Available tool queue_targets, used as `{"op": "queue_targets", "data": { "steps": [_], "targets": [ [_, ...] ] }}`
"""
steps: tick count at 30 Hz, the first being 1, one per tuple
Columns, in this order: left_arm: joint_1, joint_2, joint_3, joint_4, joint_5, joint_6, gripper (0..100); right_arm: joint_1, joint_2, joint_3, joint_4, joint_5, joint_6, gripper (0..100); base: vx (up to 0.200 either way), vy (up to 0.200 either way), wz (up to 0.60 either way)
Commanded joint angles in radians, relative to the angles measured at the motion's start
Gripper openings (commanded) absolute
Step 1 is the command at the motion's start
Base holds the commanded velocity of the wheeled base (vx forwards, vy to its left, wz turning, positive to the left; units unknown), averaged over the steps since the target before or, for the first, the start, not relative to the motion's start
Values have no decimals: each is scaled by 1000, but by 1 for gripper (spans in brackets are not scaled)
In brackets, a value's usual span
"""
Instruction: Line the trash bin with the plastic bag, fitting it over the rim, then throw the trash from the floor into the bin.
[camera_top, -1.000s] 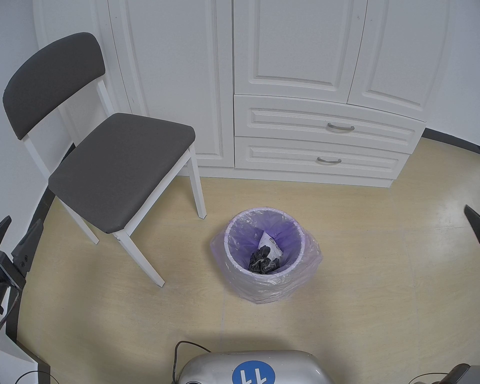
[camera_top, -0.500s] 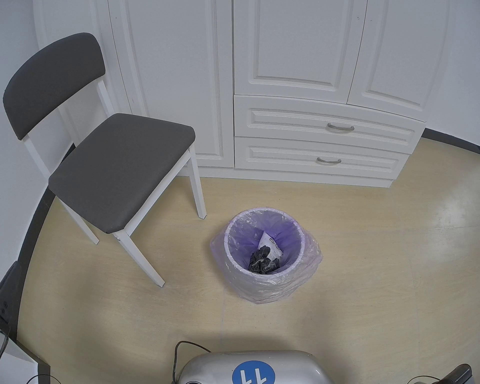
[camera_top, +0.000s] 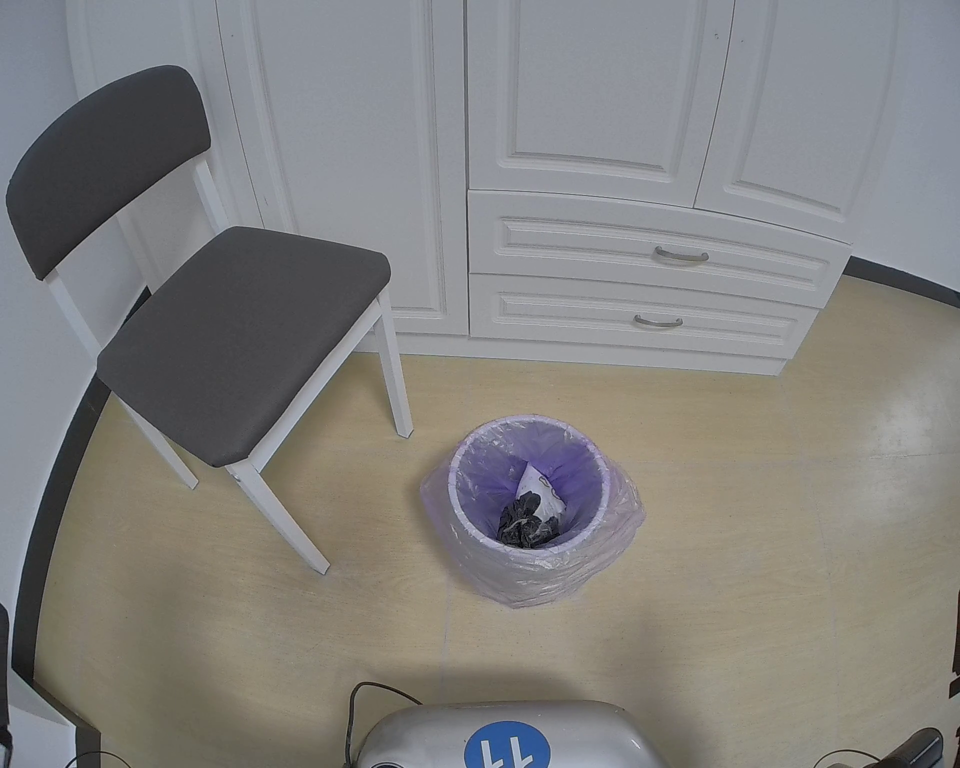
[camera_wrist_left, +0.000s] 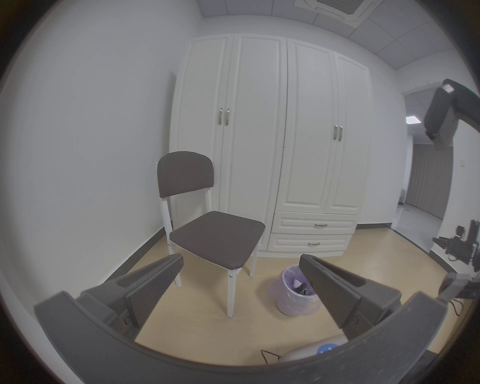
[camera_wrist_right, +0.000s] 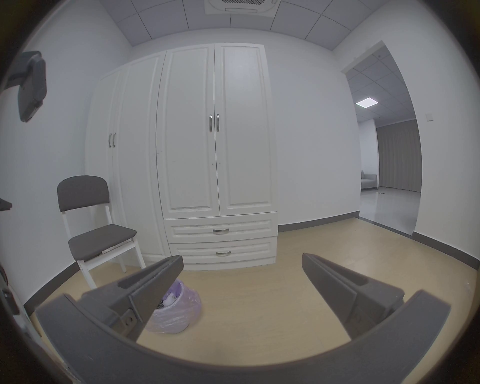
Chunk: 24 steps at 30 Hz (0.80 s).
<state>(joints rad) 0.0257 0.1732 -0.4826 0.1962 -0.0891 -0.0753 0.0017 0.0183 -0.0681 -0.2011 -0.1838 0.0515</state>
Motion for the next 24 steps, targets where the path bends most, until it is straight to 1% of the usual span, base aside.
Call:
{"op": "queue_targets", "data": {
  "steps": [1, 4, 7, 8, 10, 12, 14, 15, 16, 17, 18, 19, 21, 23, 24],
  "targets": [
    [-75, -89, 15, 51, 20, 37, 100, 0, -18, 68, -20, 24, -15, 100, 0, 0, 0],
    [-50, -113, 36, 49, 57, 37, 100, 0, -18, 68, 8, 55, -19, 100, 0, 0, 0],
    [-29, -161, 75, 48, 74, 49, 100, 0, -18, 68, 38, 57, -24, 100, 0, 0, 0],
    [-24, -173, 122, 42, 108, 77, 100, -2, -18, 68, 84, 60, -32, 100, 0, 0, 0],
    [-24, -173, 162, -3, 186, 77, 100, -2, -18, 68, 138, 64, -64, 100, 0, 0, 0],
    [-24, -173, 203, -52, 212, 74, 100, -2, -18, 67, 161, 64, -84, 100, 0, 0, 0],
    [-24, -173, 285, -109, 215, 81, 100, -2, -18, 67, 161, 72, -91, 100, 0, 0, 0],
    [-24, -173, 291, -112, 215, 81, 100, -2, -18, 67, 161, 72, -91, 100, 0, 0, 0],
    [-24, -173, 369, -167, 218, 86, 100, -2, -18, 67, 161, 72, -98, 100, 0, 0, 0],
    [-24, -173, 406, -198, 218, 86, 100, -2, -18, 68, 161, 70, -98, 100, 0, 0, 0],
    [-24, -173, 406, -198, 218, 86, 100, -2, -18, 68, 161, 70, -98, 100, 0, 0, 0],
    [-24, -173, 463, -247, 218, 88, 100, -2, -18, 68, 161, 64, -94, 100, 0, 0, 0],
    [-24, -173, 483, -259, 207, 77, 100, -2, -18, 68, 161, 63, -91, 100, 0, 0, 0],
    [-24, -173, 479, -236, 198, 63, 100, -2, -18, 67, 166, 81, -78, 100, 0, 0, 0],
    [-24, -173, 479, -235, 189, 55, 100, -2, -18, 67, 169, 93, -58, 100, 0, 0, 0]
  ]
}}
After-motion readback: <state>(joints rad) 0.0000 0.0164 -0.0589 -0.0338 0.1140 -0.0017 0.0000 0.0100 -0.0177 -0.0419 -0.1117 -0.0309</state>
